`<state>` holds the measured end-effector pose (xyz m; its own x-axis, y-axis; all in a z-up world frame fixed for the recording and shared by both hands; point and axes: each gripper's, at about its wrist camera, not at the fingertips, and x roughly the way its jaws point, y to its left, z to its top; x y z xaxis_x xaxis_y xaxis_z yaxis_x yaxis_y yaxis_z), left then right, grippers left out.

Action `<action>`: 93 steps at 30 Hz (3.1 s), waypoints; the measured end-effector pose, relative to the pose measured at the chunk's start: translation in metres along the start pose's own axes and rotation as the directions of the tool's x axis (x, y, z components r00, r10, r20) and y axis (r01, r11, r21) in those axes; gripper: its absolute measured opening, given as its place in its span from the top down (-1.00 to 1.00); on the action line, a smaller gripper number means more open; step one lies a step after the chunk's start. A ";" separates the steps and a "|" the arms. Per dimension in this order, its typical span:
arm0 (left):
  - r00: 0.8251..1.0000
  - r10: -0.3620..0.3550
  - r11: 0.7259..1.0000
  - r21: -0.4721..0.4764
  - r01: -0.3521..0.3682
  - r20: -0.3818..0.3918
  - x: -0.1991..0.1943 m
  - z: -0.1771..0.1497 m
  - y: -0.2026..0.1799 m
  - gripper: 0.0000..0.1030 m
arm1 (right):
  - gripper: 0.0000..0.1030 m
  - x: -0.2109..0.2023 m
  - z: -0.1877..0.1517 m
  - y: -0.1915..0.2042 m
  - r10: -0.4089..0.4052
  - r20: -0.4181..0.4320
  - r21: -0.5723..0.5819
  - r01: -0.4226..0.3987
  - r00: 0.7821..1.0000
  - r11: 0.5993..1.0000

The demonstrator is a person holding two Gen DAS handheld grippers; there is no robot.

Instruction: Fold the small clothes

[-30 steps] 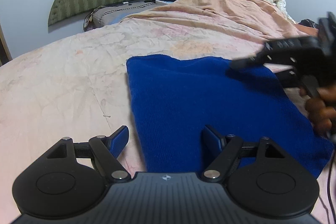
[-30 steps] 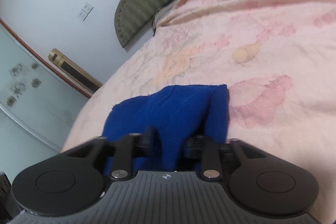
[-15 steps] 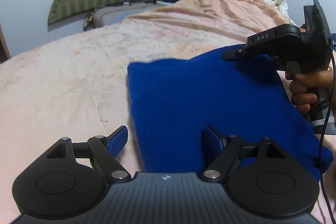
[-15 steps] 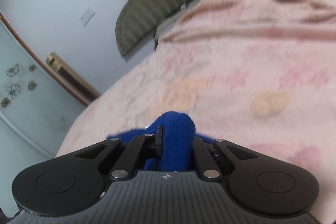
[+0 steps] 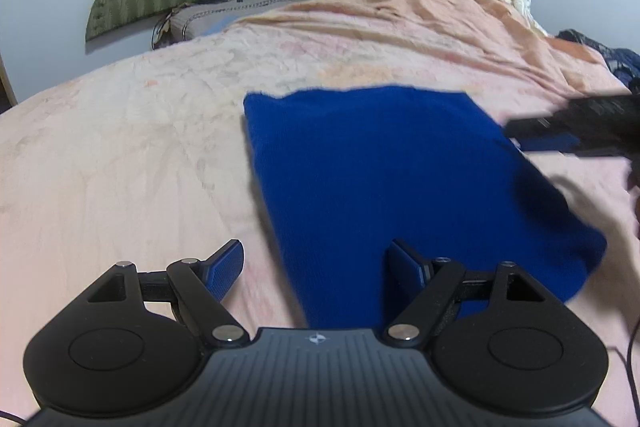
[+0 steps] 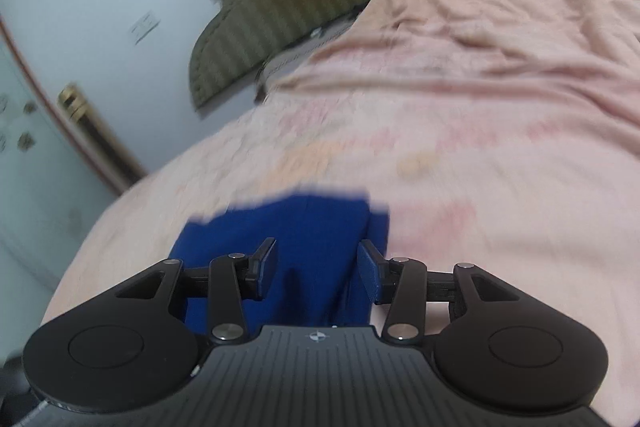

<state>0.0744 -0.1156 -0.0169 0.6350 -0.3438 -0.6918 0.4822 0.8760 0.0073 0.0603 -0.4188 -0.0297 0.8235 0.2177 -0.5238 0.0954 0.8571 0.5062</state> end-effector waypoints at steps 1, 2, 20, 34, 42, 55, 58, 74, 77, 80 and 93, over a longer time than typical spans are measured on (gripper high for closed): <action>1.000 -0.002 1.000 -0.006 0.002 -0.005 -0.003 -0.004 0.002 -0.55 | 0.13 -0.008 -0.010 0.002 0.001 -0.017 -0.004 -0.001 1.000 1.000; 1.000 -0.008 1.000 -0.015 0.008 -0.006 -0.007 -0.008 0.005 -0.55 | 0.13 -0.017 -0.021 0.003 0.000 -0.033 -0.009 0.000 0.999 1.000; 0.995 0.016 0.959 0.281 -0.044 0.101 -0.055 -0.077 -0.010 -0.59 | 0.67 -0.069 -0.094 0.020 -0.003 -0.047 0.005 0.003 0.999 1.000; 0.994 -0.017 0.992 0.124 0.003 0.107 -0.063 -0.071 0.027 -0.59 | 0.68 -0.072 -0.107 0.020 -0.003 -0.075 0.030 0.005 0.997 1.000; 0.979 -0.164 0.985 -0.040 0.170 0.121 -0.050 -0.027 0.056 -0.63 | 0.19 -0.072 -0.081 0.005 -0.004 -0.028 0.045 0.005 1.000 0.999; 0.927 -0.376 0.850 -0.393 0.351 0.015 0.071 0.022 0.106 -0.63 | 0.06 0.008 -0.040 -0.045 0.208 -0.045 0.275 -0.188 0.977 0.943; 0.895 -0.444 0.793 -0.447 0.413 0.039 0.090 0.033 0.113 -0.63 | 0.06 0.026 -0.028 -0.048 0.234 -0.045 0.284 -0.212 0.971 0.935; 0.874 -0.477 0.795 -0.381 0.473 0.091 0.105 0.051 0.098 0.44 | 0.57 0.081 0.003 -0.012 0.237 -0.083 0.126 -0.226 0.968 0.966; 0.888 -0.439 0.832 -0.310 0.459 0.136 0.072 0.052 0.093 0.45 | 0.58 0.065 0.005 0.009 0.215 -0.048 0.066 -0.212 0.975 0.975; 0.887 -0.419 0.855 -0.246 0.458 0.195 0.031 0.052 0.093 0.45 | 0.57 0.040 0.008 0.033 0.225 -0.002 0.010 -0.225 0.974 0.974; 0.859 -0.435 0.837 -0.230 0.496 0.269 -0.069 0.053 0.135 0.44 | 0.57 -0.056 0.021 0.126 0.355 0.034 -0.135 -0.348 0.934 0.928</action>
<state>0.1281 0.0086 0.0704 0.4981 -0.7675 -0.4034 0.5801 0.6408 -0.5029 0.0379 -0.3331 0.0773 0.8223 0.4917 -0.2865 -0.2730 0.7825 0.5595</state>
